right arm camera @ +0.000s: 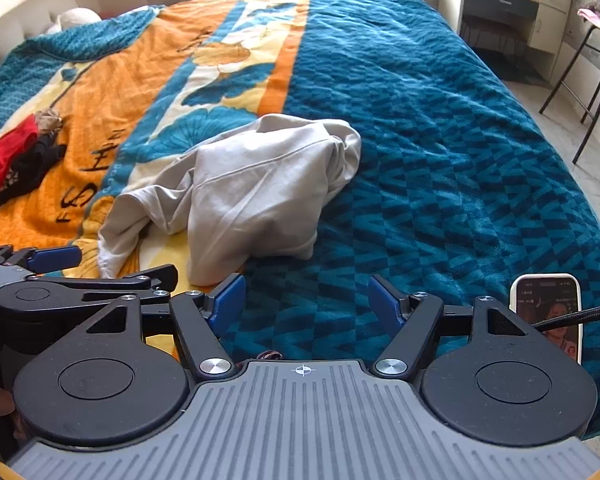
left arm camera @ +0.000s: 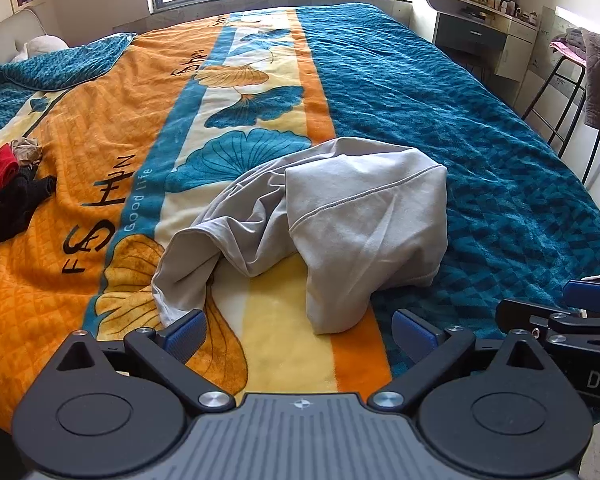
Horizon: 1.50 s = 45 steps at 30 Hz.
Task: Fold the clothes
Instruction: 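Approach the crumpled white sweatshirt with both tools open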
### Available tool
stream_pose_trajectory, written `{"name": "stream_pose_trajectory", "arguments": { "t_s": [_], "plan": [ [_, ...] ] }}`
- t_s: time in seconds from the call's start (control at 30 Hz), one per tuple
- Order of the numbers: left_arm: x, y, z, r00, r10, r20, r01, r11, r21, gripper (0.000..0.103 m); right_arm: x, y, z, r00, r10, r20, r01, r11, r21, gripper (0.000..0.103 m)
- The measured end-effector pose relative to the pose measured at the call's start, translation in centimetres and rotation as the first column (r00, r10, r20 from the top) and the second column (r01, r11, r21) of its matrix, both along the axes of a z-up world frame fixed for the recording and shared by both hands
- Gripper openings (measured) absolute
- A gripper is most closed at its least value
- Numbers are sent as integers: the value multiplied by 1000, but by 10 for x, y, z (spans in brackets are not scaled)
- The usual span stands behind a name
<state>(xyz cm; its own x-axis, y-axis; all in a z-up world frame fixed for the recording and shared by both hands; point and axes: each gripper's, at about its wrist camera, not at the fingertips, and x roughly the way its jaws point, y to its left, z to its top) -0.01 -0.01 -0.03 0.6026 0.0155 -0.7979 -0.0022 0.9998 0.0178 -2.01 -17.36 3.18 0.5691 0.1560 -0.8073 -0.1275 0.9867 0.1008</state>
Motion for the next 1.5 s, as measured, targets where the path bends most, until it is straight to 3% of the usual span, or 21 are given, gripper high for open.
{"name": "stream_pose_trajectory", "arguments": {
  "t_s": [1.5],
  "plan": [
    [-1, -1, -1, 1000, 13, 3, -13, 1000, -8, 95, -1, -1, 0, 1000, -2, 10, 3, 1000, -11, 74]
  ]
}}
